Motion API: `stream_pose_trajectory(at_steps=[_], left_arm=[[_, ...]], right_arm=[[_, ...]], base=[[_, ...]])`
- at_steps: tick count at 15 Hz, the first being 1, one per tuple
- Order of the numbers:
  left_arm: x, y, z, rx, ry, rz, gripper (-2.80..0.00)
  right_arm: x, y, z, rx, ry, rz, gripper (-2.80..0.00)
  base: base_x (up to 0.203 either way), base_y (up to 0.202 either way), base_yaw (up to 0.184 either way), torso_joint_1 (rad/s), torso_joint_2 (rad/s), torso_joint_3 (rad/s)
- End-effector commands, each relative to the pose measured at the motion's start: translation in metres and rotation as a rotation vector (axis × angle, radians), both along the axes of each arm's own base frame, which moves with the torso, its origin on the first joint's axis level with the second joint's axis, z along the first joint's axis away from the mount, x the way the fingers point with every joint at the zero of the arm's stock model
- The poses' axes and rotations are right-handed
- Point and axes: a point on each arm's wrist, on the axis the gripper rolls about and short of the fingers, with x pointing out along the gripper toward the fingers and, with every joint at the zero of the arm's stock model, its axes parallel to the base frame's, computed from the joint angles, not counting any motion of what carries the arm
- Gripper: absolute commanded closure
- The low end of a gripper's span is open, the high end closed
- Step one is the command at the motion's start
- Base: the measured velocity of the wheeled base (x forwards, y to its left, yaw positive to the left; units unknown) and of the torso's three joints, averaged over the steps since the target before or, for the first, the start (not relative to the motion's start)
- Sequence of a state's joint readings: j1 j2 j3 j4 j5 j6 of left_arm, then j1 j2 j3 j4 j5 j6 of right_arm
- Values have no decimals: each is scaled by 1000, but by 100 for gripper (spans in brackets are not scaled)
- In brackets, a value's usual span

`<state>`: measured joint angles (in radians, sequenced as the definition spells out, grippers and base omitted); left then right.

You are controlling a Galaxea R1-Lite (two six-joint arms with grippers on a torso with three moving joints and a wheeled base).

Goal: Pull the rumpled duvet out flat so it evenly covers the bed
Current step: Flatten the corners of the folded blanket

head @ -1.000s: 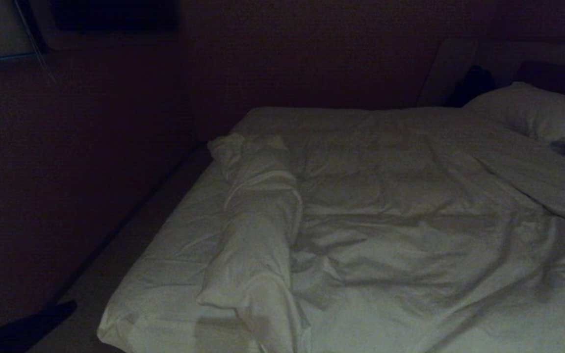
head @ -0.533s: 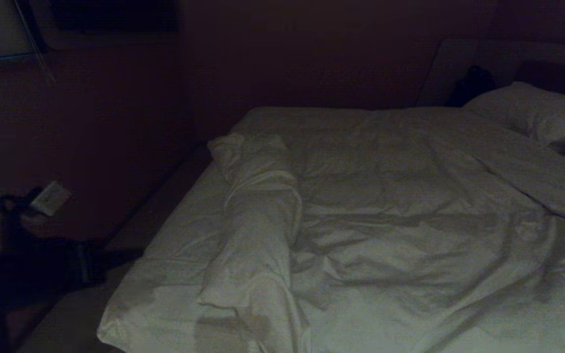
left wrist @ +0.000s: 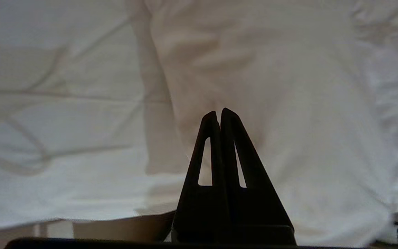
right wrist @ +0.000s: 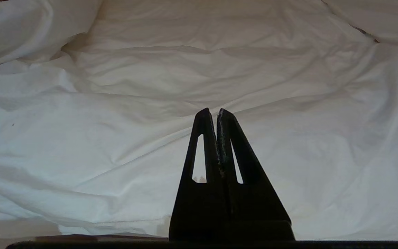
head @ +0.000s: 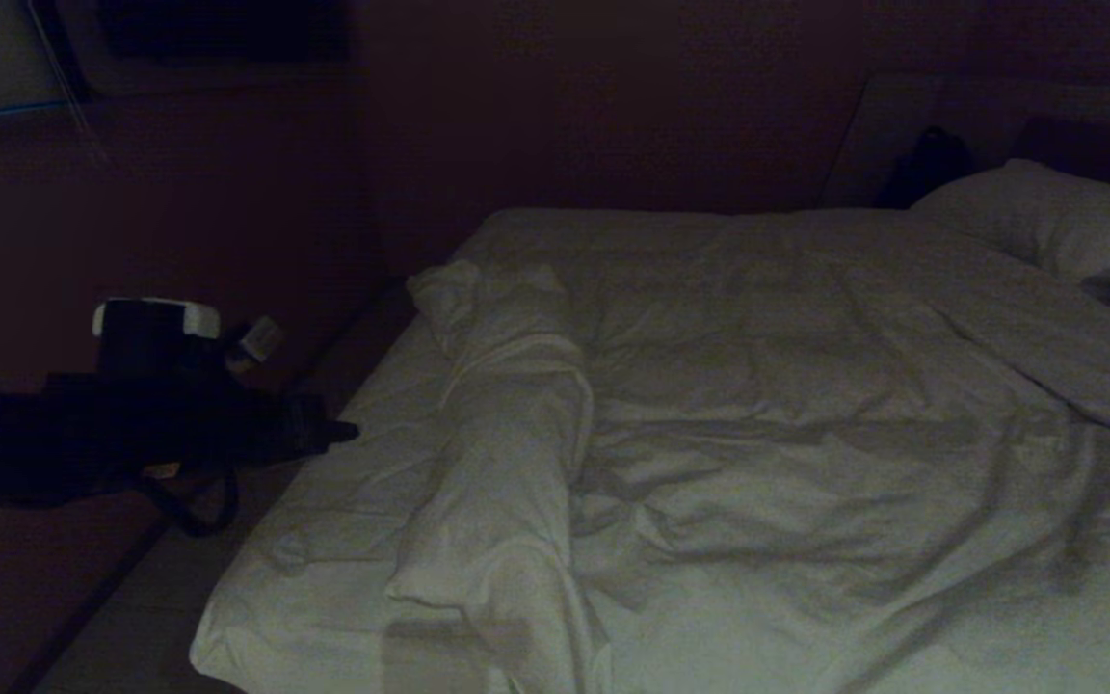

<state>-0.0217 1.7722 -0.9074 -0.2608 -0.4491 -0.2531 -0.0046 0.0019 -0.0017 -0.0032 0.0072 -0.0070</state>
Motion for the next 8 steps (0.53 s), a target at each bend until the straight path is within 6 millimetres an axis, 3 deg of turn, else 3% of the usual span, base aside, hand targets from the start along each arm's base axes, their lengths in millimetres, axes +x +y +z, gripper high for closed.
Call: stream_pose_trajectory(at_steps=[1, 7, 8], left_arm=[[17, -1, -24, 1, 66, -7, 0], [19, -4, -35, -25, 102, -52, 0], [18, -8, -38, -33, 112, -71, -280]], right_arm=[[0, 0, 0, -1, 0, 0, 0], [0, 0, 0, -1, 0, 0, 0], [0, 0, 0, -1, 0, 0, 0]], base=[[0, 0, 0, 0, 0, 0], [0, 0, 0, 0, 0, 0], [0, 0, 0, 0, 0, 0]])
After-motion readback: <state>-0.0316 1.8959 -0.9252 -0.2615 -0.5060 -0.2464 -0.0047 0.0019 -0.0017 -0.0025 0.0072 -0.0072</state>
